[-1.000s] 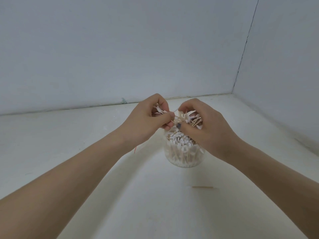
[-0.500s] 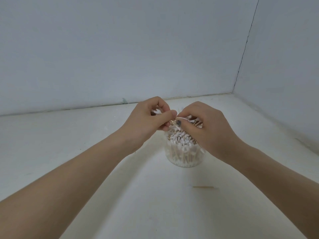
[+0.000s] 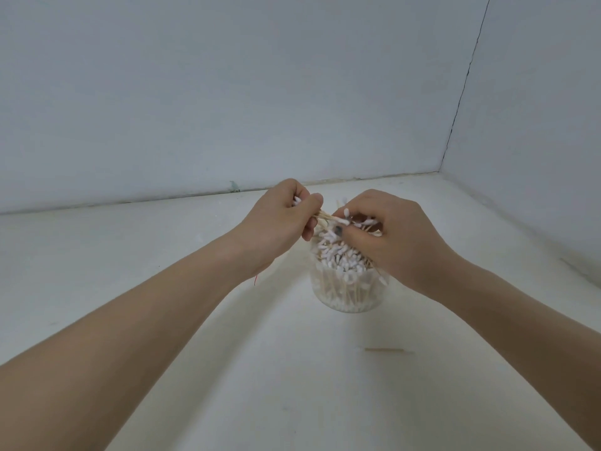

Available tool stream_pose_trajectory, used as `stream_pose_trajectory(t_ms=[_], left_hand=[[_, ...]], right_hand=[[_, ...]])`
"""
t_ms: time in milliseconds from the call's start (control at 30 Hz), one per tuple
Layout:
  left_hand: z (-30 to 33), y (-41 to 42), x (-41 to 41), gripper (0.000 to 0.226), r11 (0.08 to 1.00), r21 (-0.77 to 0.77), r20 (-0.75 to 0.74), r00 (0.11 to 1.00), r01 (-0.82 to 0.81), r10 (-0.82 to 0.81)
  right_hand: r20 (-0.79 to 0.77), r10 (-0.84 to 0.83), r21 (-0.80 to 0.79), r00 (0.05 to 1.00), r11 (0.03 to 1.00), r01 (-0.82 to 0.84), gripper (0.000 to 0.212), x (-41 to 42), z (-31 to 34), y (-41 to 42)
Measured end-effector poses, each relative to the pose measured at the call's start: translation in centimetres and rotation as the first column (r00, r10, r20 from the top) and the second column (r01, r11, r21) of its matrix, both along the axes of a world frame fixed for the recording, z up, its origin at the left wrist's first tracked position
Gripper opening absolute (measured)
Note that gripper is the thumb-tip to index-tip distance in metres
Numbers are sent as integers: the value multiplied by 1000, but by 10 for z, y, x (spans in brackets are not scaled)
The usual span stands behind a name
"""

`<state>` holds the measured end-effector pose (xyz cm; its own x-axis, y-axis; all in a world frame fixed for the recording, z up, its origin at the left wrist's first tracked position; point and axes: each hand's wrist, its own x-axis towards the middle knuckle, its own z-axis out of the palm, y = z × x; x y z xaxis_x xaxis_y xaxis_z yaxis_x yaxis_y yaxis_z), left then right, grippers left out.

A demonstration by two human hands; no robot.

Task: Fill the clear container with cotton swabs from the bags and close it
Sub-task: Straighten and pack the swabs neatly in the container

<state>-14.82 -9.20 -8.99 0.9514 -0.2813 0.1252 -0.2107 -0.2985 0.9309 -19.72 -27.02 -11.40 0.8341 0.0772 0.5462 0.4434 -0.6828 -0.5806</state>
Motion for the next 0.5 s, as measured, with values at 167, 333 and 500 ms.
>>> stream_pose_trajectory(t_ms=[167,333,500], left_hand=[[1,-5,-1,8,993,95,72,996,-67,61],[1,-6,4,14,987,149,154,988,-53,30],[1,-5,8,38,969,245,214,977,-36,-18]], right_hand=[[-5,22,0,1000,1000,-22,8,0,1,0],[-2,32,-25,999,999,-32,11,0,2,-1],[-12,-2,12,1000,1000,2,10,-1,3,-1]])
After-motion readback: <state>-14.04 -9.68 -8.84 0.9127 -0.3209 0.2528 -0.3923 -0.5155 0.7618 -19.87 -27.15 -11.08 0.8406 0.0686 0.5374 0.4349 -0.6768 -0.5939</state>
